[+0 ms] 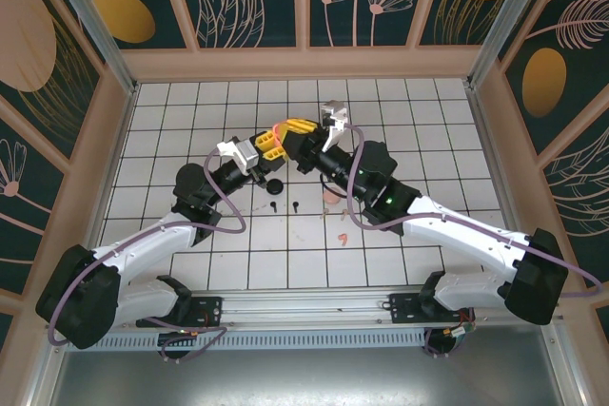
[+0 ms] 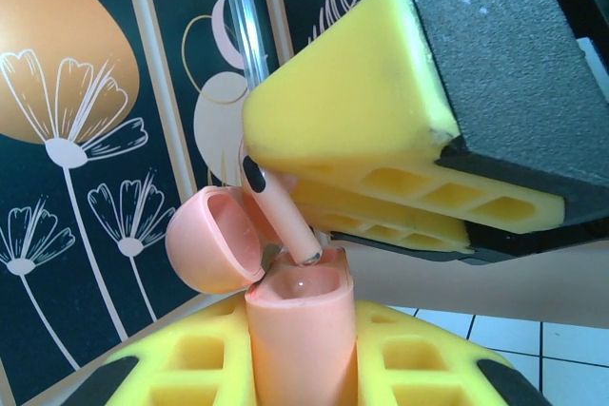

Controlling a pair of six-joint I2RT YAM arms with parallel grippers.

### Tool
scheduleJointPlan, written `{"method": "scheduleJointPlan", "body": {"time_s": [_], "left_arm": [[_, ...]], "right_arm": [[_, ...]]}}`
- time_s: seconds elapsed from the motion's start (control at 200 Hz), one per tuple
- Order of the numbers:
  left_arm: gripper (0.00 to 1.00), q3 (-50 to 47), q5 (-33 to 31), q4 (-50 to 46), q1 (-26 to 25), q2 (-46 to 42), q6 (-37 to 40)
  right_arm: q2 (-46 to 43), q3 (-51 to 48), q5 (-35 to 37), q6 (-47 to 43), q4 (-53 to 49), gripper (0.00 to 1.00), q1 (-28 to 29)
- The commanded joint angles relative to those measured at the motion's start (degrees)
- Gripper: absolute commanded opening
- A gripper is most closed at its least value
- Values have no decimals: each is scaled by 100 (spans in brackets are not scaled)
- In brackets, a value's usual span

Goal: Insert wireless bluetooth earbuds into charging case

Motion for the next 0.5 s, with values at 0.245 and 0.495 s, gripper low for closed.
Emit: {"method": "scheduleJointPlan", "body": {"time_s": [0.245, 0.495], "left_arm": [[0, 252, -9, 175, -58, -41, -99], [0, 313, -20, 171, -85, -33, -132]], "right_arm": [[104, -124, -154, 170, 342, 21, -27], [165, -167, -96, 180, 377, 21, -36]]}}
